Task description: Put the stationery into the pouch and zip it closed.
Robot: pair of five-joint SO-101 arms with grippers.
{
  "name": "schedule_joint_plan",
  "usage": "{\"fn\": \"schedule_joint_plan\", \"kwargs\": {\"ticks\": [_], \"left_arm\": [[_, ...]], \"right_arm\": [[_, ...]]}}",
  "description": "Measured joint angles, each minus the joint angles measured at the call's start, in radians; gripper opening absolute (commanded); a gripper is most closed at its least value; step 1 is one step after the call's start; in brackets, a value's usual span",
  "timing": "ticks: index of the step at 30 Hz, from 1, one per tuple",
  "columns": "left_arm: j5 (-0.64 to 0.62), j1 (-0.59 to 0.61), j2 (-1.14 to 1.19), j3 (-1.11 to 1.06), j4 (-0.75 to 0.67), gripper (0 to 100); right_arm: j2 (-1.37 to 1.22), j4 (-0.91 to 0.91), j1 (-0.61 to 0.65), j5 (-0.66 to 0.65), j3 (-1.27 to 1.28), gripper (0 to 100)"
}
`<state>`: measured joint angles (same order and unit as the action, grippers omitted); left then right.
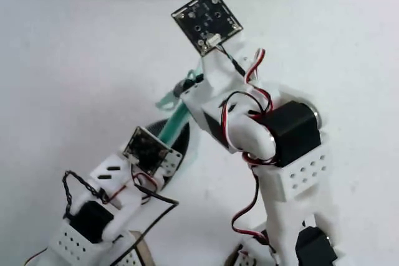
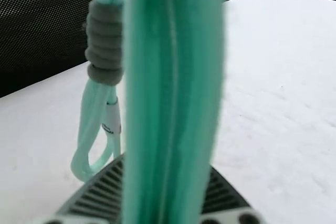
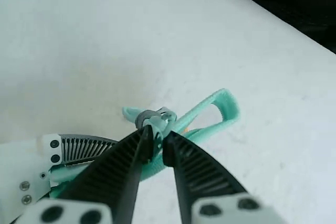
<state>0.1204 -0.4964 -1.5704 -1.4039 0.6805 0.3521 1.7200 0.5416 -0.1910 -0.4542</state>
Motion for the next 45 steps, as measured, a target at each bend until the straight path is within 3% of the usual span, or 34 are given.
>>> {"fn": "schedule_joint_plan", "kwargs": {"ticks": [8, 17, 23, 30, 34, 39, 45], "left_arm": [[0.002, 0.002, 0.0, 0.002, -0.008, 2], [0.006, 0.002, 0.0, 0.002, -0.008, 2], [0.006, 0.002, 0.0, 0.002, -0.008, 2], [0.006, 0.002, 0.0, 0.002, -0.008, 2], [0.006, 0.002, 0.0, 0.002, -0.008, 2], [0.006, 0.002, 0.0, 0.002, -0.008, 2], [0.006, 0.008, 0.0, 0.002, -0.008, 2]], "right_arm": [[-0.034, -0.051, -0.106, -0.003, 0.014, 1.9], [-0.08, -0.098, -0.114, -0.002, 0.054, 2.9], [-0.002, -0.023, -0.055, 0.048, -0.049, 21.7], [-0.058, -0.009, 0.026, 0.222, -0.063, 21.2], [-0.132, -0.009, 0.021, 0.233, -0.063, 19.2], [-0.147, -0.009, 0.02, 0.233, -0.063, 1.1], [-0.146, -0.011, 0.009, 0.199, -0.066, 1.9]]}}
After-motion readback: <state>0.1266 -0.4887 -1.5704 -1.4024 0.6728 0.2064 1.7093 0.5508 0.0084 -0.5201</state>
